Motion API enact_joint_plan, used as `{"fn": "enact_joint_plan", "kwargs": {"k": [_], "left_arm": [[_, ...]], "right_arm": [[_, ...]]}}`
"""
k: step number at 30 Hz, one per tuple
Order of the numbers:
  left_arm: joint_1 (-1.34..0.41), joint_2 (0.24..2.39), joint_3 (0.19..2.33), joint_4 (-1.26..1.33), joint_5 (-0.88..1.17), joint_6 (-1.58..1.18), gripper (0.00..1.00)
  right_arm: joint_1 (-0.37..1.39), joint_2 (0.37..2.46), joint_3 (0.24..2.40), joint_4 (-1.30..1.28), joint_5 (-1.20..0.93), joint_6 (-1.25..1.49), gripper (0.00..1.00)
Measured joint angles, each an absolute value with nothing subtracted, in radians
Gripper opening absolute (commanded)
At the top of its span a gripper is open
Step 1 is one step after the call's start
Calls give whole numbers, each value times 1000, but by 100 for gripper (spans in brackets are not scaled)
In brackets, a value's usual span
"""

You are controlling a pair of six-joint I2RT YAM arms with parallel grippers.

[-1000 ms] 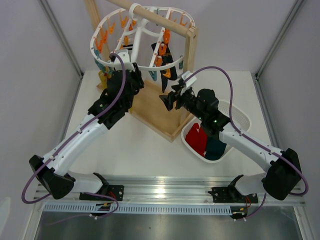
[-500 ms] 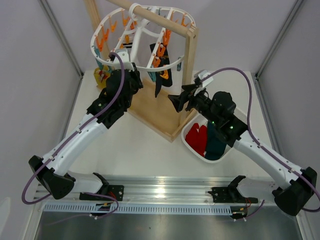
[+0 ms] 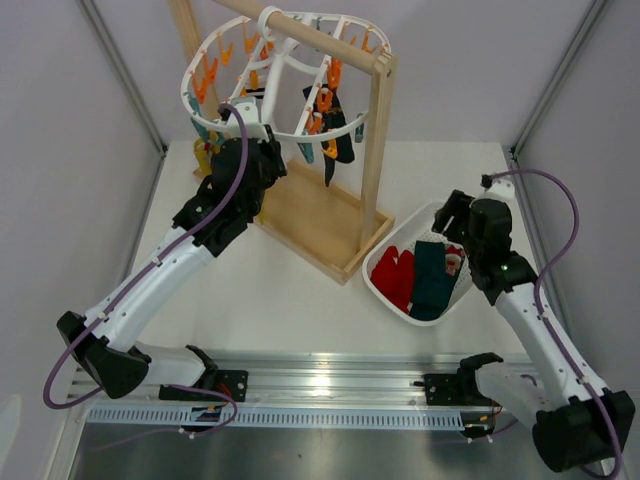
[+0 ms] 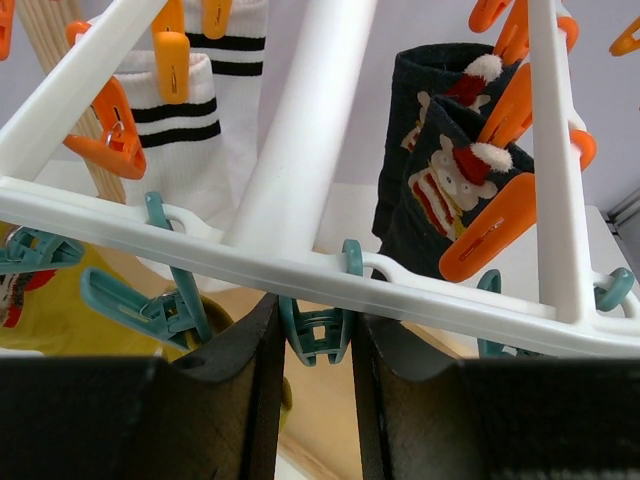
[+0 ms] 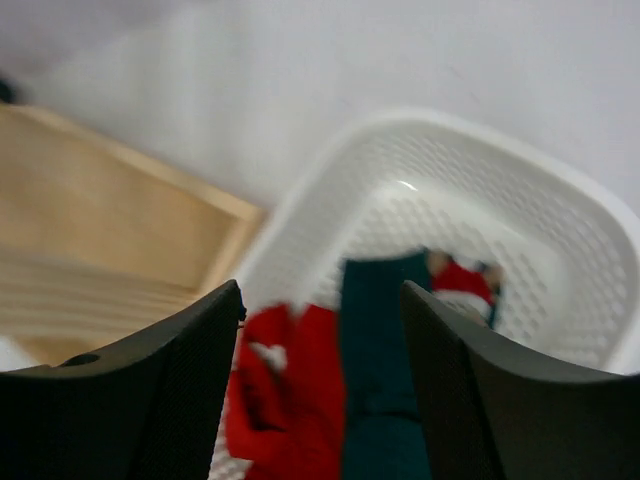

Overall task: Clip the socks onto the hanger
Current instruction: Pick up the sock from the bin.

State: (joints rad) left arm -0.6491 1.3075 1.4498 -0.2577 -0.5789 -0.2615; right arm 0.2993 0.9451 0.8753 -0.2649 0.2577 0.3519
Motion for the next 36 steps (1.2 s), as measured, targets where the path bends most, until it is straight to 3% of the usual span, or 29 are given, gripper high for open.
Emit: {"fn": "enact_joint_plan", "kwargs": {"k": [5,12,28,36], "left_arm": [[-649,1308,1450,-258,-570,-262,14],[-647,1308,1450,-258,-563,-262,14],[-645,1308,1454,-265,-542,-271,14],[-643,1308,1454,-268,-542,-271,14]], "right_arm": [[65,1063,739,-302,113,443,58],[-47,1282,713,-213,-70,493,45],[-55,1530,721,-64,-121,505,48],[-31,1549,730,-15,-212,496,38]]}}
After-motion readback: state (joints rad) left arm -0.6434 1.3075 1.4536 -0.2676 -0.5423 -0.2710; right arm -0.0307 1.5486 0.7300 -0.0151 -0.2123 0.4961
